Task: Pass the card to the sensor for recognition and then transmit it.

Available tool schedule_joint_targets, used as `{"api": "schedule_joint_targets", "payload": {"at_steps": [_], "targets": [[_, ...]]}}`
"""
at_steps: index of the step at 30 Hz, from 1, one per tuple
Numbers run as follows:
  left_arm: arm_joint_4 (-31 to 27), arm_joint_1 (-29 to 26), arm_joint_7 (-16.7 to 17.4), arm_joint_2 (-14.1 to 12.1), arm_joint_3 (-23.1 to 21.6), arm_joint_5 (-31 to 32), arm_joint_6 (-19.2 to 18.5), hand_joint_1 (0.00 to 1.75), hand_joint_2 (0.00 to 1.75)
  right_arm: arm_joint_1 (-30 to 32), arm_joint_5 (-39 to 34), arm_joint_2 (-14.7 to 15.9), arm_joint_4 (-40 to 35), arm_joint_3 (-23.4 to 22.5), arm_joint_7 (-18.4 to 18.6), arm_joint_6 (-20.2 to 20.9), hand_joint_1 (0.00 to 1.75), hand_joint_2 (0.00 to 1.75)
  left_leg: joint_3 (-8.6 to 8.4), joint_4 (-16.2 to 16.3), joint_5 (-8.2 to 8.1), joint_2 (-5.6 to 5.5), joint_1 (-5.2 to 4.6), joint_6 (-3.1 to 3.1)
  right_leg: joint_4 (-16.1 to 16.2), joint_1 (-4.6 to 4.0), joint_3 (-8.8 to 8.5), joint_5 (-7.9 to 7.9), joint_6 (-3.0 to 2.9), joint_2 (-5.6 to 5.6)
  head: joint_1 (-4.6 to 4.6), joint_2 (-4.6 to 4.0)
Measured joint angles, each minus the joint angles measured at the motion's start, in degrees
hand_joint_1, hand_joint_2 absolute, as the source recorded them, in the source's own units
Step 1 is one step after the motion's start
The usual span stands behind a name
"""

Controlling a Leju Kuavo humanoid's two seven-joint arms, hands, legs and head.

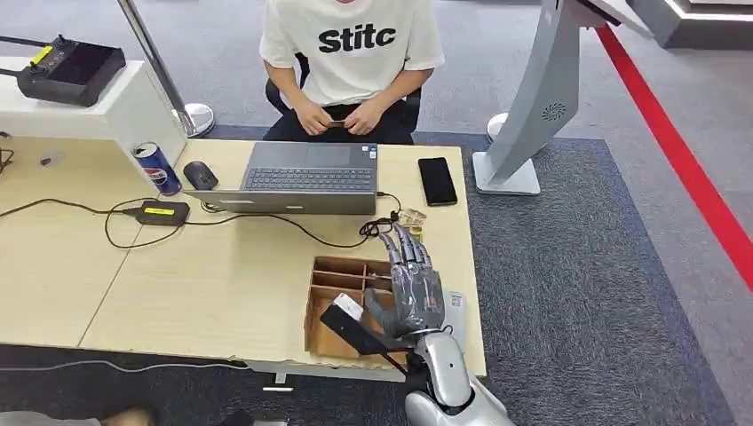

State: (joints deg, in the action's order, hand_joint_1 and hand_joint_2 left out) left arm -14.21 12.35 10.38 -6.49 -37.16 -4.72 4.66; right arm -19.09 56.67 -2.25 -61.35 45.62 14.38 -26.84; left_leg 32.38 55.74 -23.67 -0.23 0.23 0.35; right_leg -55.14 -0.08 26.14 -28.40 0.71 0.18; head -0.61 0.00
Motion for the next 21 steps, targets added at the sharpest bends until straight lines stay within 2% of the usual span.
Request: {"api": "schedule_joint_targets", "payload": {"at_steps": [16, 18, 21], "targets": [[0.0, 0.0, 0.0, 0.0, 0.0, 0.0, 0.0, 0.0, 1.75, 0.0, 0.0, 0.0, 0.3, 0.0, 0.0, 0.2, 0.4, 1.75, 0.0, 0.0, 0.0, 0.0, 0.0, 0.0, 0.0, 0.0, 0.0, 0.0, 0.0, 0.0, 0.0, 0.0], [0.0, 0.0, 0.0, 0.0, 0.0, 0.1, 0.0, 0.0, 1.75, 0.0, -0.2, 0.0, 0.3, 0.0, 0.0, 0.2, 0.33, 1.75, 0.0, 0.0, 0.0, 0.0, 0.0, 0.0, 0.0, 0.0, 0.0, 0.0, 0.0, 0.0, 0.0, 0.0], [0.0, 0.0, 0.0, 0.0, 0.0, 0.1, -0.2, 0.0, 1.75, -0.1, -0.3, 0.0, 0.7, 0.0, 0.0, 0.2, 0.33, 1.75, 0.0, 0.0, 0.0, 0.0, 0.0, 0.0, 0.0, 0.0, 0.0, 0.0, 0.0, 0.0, 0.0, 0.0]]}}
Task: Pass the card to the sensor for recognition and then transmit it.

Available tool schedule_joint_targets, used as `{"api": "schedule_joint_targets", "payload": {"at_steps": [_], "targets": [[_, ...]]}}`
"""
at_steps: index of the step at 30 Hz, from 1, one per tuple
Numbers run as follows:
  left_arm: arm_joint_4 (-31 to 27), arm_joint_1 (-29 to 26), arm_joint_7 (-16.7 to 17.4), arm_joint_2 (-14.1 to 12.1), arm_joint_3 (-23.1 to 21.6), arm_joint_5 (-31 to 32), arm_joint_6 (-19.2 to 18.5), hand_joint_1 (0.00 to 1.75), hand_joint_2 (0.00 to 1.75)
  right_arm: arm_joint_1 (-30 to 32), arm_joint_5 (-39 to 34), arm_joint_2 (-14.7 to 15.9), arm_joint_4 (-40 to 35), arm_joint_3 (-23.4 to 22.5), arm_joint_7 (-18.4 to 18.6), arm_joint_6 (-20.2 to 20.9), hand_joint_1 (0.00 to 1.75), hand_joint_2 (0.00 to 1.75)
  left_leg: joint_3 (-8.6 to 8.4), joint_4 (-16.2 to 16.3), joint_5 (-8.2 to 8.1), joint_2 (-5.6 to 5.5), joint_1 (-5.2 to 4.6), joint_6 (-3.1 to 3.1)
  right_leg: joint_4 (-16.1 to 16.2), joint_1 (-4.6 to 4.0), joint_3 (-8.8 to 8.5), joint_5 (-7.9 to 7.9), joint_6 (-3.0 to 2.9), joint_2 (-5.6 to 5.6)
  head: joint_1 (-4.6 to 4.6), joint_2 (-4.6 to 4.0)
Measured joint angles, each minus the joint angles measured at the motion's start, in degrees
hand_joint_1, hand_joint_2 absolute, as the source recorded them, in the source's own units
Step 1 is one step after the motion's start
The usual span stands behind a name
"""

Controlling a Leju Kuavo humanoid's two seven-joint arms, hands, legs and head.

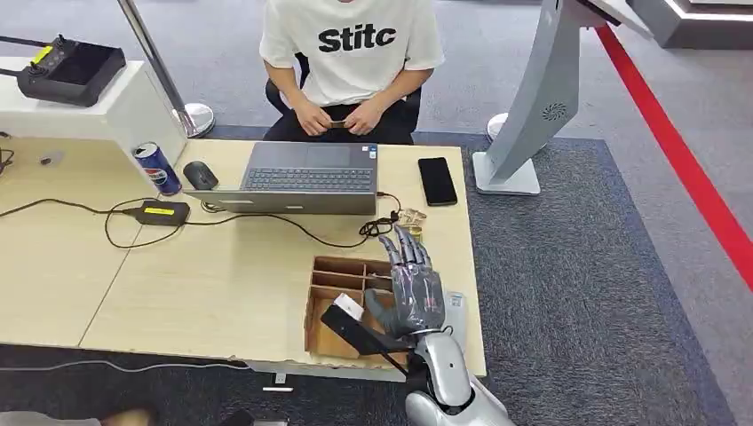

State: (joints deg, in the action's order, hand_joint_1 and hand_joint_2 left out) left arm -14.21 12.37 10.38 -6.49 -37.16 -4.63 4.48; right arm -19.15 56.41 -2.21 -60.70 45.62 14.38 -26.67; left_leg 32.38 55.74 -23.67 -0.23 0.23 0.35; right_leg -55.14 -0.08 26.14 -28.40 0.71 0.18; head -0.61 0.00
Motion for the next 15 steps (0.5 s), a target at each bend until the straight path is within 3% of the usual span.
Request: {"api": "schedule_joint_targets", "payload": {"at_steps": [15], "targets": [[0.0, 0.0, 0.0, 0.0, 0.0, 0.0, 0.0, 0.0, 1.75, 0.0, 0.0, 0.1, 0.7, 0.0, 0.0, 0.0, 0.33, 1.75, 0.0, 0.0, 0.0, 0.0, 0.0, 0.0, 0.0, 0.0, 0.0, 0.0, 0.0, 0.0, 0.0, 0.0]]}}
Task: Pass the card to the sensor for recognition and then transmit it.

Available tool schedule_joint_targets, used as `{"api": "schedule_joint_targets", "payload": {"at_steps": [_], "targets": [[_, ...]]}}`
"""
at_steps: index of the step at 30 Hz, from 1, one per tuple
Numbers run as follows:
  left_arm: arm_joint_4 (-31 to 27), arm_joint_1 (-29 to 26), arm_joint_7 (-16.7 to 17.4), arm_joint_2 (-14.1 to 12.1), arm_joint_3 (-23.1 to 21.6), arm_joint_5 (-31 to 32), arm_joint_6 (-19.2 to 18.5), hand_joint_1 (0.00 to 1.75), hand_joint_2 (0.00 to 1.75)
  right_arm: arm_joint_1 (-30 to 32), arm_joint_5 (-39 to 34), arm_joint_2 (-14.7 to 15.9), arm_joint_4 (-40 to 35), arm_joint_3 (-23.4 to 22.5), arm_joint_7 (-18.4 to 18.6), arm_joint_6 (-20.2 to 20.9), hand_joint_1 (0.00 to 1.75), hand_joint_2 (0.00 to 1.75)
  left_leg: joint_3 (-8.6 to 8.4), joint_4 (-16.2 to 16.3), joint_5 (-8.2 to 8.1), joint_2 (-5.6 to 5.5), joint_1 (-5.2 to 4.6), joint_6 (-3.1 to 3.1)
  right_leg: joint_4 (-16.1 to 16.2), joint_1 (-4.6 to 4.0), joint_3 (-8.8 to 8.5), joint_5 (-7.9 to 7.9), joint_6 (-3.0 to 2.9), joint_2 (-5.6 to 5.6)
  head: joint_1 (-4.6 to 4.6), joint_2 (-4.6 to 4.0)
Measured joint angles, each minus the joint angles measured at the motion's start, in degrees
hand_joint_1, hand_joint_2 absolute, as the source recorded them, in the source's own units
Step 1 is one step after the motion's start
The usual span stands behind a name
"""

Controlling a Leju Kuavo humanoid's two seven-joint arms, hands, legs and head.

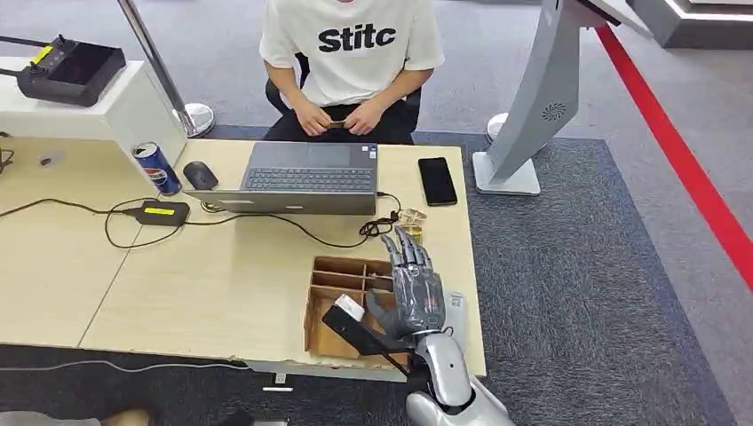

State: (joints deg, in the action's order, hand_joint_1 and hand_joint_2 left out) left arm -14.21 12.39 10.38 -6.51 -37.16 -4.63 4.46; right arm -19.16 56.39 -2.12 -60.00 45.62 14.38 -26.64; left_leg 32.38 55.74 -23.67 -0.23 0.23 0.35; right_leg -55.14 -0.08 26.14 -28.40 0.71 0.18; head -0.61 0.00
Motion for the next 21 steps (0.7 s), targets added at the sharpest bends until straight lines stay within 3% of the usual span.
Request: {"api": "schedule_joint_targets", "payload": {"at_steps": [6, 8, 15, 21], "targets": [[0.0, 0.0, 0.0, 0.0, 0.0, 0.0, 0.0, 0.0, 1.75, 0.0, 0.0, 0.0, 0.2, 0.0, 0.0, 0.0, 0.37, 1.75, 0.0, 0.0, 0.0, 0.0, 0.0, 0.0, 0.0, 0.0, 0.0, 0.0, 0.0, 0.0, 0.0, 0.0], [0.0, 0.0, 0.0, 0.0, 0.0, 0.0, 0.0, 0.0, 1.75, 0.0, 0.0, 0.0, 0.3, 0.0, 0.0, 0.0, 0.47, 1.75, 0.0, 0.0, 0.0, 0.0, 0.0, 0.0, 0.0, 0.0, 0.0, 0.0, 0.0, 0.0, 0.0, 0.0], [0.0, 0.0, 0.0, 0.0, 0.0, 0.0, -0.1, 0.0, 1.75, -0.1, -0.7, 0.0, 0.7, 0.0, 0.0, -0.1, 0.37, 1.75, 0.0, 0.0, 0.0, 0.0, 0.0, 0.0, 0.0, 0.0, 0.0, 0.0, 0.0, 0.0, 0.0, 0.0], [0.0, 0.0, -0.1, 0.0, 0.0, 0.0, -0.1, 0.0, 1.75, -0.2, -0.8, 0.0, 1.4, 0.0, -0.5, -0.5, 0.38, 1.75, 0.0, 0.0, 0.0, 0.0, 0.0, 0.0, 0.0, 0.0, 0.0, 0.0, 0.0, 0.0, 0.0, 0.0]]}}
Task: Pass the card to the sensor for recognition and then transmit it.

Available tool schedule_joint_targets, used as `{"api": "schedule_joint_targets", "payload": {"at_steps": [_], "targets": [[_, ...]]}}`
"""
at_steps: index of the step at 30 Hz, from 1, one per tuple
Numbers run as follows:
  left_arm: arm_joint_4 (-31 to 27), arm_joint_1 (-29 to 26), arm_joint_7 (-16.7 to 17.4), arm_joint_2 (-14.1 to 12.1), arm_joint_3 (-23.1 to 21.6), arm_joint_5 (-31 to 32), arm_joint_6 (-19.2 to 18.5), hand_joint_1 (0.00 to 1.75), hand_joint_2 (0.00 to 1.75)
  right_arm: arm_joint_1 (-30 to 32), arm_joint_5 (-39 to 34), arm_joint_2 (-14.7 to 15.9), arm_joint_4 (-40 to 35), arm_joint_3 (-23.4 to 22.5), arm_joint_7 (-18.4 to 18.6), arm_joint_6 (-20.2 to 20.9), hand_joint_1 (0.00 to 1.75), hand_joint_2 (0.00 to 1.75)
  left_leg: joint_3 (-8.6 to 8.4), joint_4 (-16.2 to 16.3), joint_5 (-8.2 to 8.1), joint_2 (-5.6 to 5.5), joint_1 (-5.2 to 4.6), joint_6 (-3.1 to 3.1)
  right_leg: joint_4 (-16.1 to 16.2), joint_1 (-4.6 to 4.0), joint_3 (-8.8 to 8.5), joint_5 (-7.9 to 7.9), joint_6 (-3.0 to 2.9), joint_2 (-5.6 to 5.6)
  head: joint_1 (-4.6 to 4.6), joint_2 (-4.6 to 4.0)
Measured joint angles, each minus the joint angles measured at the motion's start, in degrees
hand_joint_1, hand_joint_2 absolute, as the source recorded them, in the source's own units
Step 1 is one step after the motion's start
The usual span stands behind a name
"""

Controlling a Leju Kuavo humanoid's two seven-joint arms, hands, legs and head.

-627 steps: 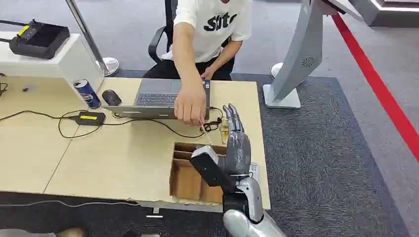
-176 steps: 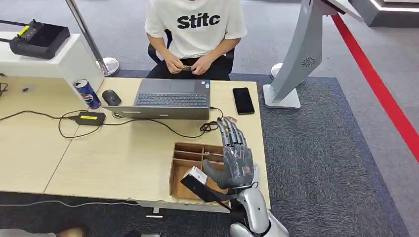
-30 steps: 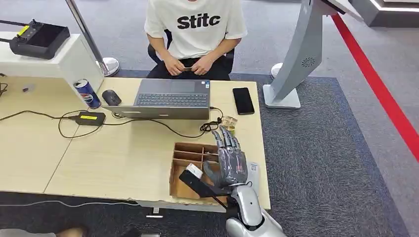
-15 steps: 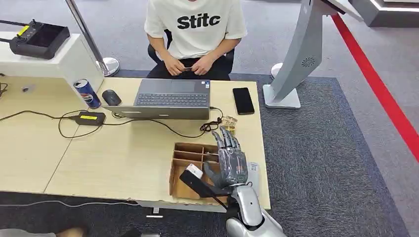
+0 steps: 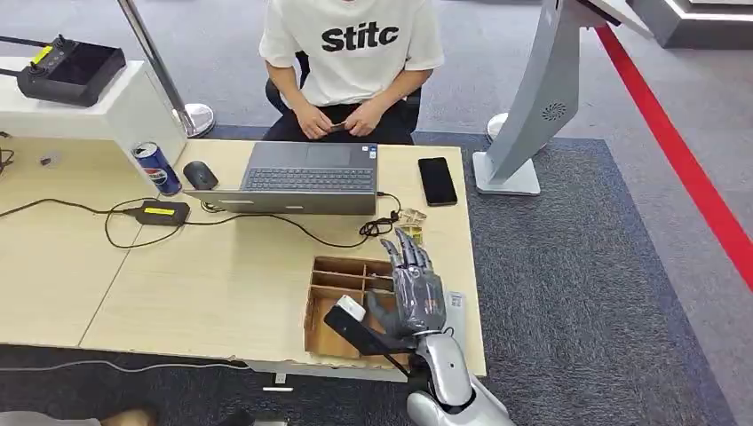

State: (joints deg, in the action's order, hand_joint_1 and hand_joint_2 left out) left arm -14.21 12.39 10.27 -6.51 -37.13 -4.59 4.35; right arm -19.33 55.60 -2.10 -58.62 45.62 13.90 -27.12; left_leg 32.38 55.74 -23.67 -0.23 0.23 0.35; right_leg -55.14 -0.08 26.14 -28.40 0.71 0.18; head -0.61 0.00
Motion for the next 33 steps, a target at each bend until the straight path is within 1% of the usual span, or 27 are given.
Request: {"api": "schedule_joint_targets", "payload": {"at_steps": [3, 5, 6, 11, 12, 14, 15, 16, 18, 21, 23, 33], "targets": [[0.0, 0.0, 0.0, 0.0, 0.0, 0.0, 0.0, 0.0, 1.75, 0.0, 0.0, 0.0, 0.2, 0.0, 0.0, 0.0, 0.42, 1.75, 0.0, 0.0, 0.0, 0.0, 0.0, 0.0, 0.0, 0.0, 0.0, 0.0, 0.0, 0.0, 0.0, 0.0], [0.0, 0.0, 0.0, 0.0, 0.0, 0.0, 0.0, 0.0, 1.75, 0.0, 0.0, 0.0, 0.4, 0.0, 0.0, -0.1, 0.38, 1.75, 0.0, 0.0, 0.0, 0.0, 0.0, 0.0, 0.0, 0.0, 0.0, 0.0, 0.0, 0.0, 0.0, 0.0], [0.0, 0.0, 0.0, 0.0, 0.0, 0.0, 0.0, 0.0, 1.75, 0.0, 0.0, 0.0, 0.5, 0.0, 0.0, -0.1, 0.42, 1.75, 0.0, 0.0, 0.0, 0.0, 0.0, 0.0, 0.0, 0.0, 0.0, 0.0, 0.0, 0.0, 0.0, 0.0], [0.0, 0.0, 0.0, 0.0, 0.0, 0.0, 0.0, 0.0, 1.75, 0.0, -0.1, 0.0, 0.9, 0.0, 0.0, -0.1, 0.42, 1.75, 0.0, 0.0, 0.0, 0.0, 0.0, 0.0, 0.0, 0.0, 0.0, 0.0, 0.0, 0.0, 0.0, 0.0], [0.0, 0.0, 0.0, 0.0, 0.0, 0.0, 0.0, 0.0, 1.75, 0.0, -0.1, 0.0, 0.9, 0.0, 0.0, -0.1, 0.49, 1.75, 0.0, 0.0, 0.0, 0.0, 0.0, 0.0, 0.0, 0.0, 0.0, 0.0, 0.0, 0.0, 0.0, 0.0], [0.0, 0.0, 0.0, 0.0, 0.0, 0.0, 0.0, 0.0, 1.75, 0.0, -0.1, 0.0, 1.0, 0.0, 0.0, -0.1, 0.49, 1.75, 0.0, 0.0, 0.0, 0.0, 0.0, 0.0, 0.0, 0.0, 0.0, 0.0, 0.0, 0.0, 0.0, 0.0], [0.0, 0.0, 0.0, 0.0, 0.0, 0.0, 0.0, 0.0, 1.75, -0.1, -0.1, 0.0, 1.2, 0.0, 0.0, -0.1, 0.52, 1.75, 0.0, 0.0, 0.0, 0.0, 0.0, 0.0, 0.0, 0.0, 0.0, 0.0, 0.0, 0.0, 0.0, 0.0], [0.0, 0.0, 0.0, 0.0, 0.0, 0.0, 0.0, 0.0, 1.75, -0.1, 0.0, 0.0, 1.3, 0.0, 0.0, -0.1, 0.52, 1.75, 0.0, 0.0, 0.0, 0.0, 0.0, 0.0, 0.0, 0.0, 0.0, 0.0, 0.0, 0.0, 0.0, 0.0], [0.0, 0.0, 0.0, 0.0, 0.0, 0.0, 0.0, 0.0, 1.75, -0.1, -0.1, 0.0, 1.4, 0.0, 0.0, -0.1, 0.61, 1.75, 0.0, 0.0, 0.0, 0.0, 0.0, 0.0, 0.0, 0.0, 0.0, 0.0, 0.0, 0.0, 0.0, 0.0], [0.0, 0.0, 0.0, 0.0, 0.0, 0.0, 0.0, 0.0, 1.75, -0.1, -0.1, 0.0, 1.4, 0.0, 0.0, -0.1, 0.61, 1.75, 0.0, 0.0, 0.0, 0.0, 0.0, 0.0, 0.0, 0.0, 0.0, 0.0, 0.0, 0.0, 0.0, 0.0], [0.0, 0.0, 0.0, 0.0, 0.0, 0.0, 0.0, 0.0, 1.75, -0.1, -0.2, 0.0, 1.5, 0.0, 0.0, -0.1, 0.65, 1.75, 0.0, 0.0, 0.0, 0.0, 0.0, 0.0, 0.0, 0.0, 0.0, 0.0, 0.0, 0.0, 0.0, 0.0], [0.0, 0.0, 0.0, 0.0, 0.0, 0.0, 0.0, 0.0, 1.75, -0.1, -0.2, 0.0, 1.5, 0.0, 0.0, -0.1, 0.65, 1.75, 0.0, 0.0, 0.0, 0.0, 0.0, 0.0, 0.0, 0.0, 0.0, 0.0, 0.0, 0.0, 0.0, 0.0]]}}
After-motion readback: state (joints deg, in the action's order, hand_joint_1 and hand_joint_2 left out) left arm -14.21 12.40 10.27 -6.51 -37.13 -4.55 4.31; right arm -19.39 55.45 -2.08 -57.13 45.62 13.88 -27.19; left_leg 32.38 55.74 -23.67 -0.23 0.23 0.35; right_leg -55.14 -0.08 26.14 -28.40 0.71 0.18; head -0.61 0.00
